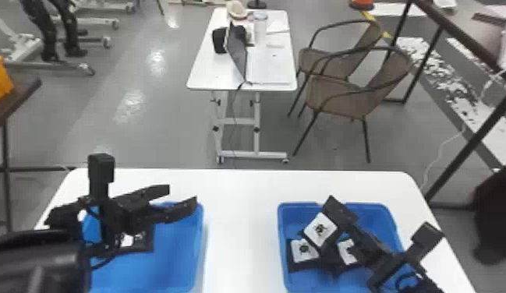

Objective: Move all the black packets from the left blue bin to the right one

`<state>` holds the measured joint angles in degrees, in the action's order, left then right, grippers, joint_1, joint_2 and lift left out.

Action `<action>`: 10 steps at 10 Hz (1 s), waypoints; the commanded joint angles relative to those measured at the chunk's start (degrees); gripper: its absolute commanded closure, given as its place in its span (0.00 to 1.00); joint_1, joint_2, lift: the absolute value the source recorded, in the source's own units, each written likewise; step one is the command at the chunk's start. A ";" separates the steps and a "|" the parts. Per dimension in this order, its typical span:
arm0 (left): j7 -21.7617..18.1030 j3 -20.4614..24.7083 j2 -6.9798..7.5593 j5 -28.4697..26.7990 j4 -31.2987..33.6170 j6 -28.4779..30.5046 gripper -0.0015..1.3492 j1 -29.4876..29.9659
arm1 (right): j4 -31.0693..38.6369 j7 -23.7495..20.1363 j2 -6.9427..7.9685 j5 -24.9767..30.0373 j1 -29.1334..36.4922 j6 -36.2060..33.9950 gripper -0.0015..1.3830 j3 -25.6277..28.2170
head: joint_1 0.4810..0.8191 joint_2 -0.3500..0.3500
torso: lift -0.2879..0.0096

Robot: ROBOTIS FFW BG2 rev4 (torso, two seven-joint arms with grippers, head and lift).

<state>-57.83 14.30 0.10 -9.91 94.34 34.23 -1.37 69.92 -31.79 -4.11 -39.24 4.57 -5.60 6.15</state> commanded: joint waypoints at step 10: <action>3.16 3.02 0.17 -7.15 7.18 8.75 0.09 3.57 | 4.35 5.07 0.59 1.45 3.34 12.36 0.09 6.25 | 0.63 0.36 | 0.97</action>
<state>-54.66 17.23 0.18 -13.90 100.04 41.35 1.92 71.65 -26.65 -3.74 -37.53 7.04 6.14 12.27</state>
